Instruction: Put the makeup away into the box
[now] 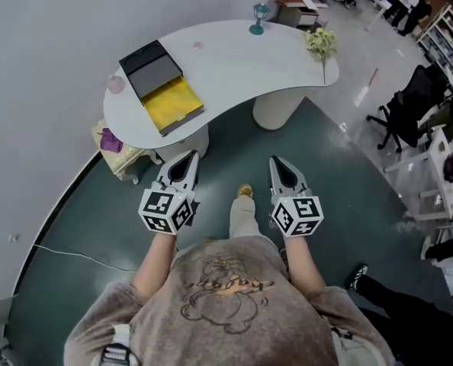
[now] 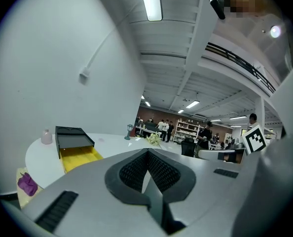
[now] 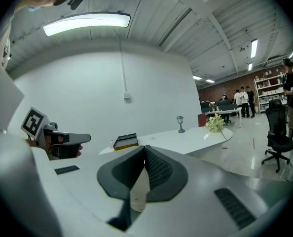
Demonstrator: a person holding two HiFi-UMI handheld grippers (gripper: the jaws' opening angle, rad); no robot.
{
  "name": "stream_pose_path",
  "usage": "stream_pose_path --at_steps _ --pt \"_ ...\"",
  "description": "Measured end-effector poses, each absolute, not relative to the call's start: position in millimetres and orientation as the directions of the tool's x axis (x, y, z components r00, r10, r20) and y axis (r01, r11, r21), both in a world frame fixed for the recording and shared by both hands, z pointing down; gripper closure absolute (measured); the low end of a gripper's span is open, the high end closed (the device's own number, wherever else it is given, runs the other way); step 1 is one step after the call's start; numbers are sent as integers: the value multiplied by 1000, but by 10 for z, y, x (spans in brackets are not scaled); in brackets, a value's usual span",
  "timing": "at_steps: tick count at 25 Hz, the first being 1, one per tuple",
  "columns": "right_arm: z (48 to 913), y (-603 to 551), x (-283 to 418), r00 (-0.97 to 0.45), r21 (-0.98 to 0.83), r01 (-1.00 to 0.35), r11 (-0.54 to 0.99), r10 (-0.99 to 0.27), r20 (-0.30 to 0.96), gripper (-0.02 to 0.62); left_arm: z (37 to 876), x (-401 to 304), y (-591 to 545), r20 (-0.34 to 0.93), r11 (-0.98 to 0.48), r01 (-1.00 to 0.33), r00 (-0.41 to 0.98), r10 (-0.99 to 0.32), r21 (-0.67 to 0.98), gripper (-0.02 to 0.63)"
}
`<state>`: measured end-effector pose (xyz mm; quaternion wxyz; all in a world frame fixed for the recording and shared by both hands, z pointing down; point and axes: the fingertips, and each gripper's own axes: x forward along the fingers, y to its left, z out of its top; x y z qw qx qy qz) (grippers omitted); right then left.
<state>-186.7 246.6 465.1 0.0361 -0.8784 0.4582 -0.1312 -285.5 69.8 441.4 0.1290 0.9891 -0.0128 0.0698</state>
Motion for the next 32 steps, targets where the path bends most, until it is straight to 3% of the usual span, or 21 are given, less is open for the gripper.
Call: stream_pose_path --at_steps 20,32 --pt "4460 1846 296 405 -227 -868 -441 -895 188 592 4169 -815 280 165 -958 -152 980 -113 243 589" --pt "4626 1583 940 318 -269 -892 -364 -927 200 592 4263 -305 127 185 -936 -260 958 -220 235 589"
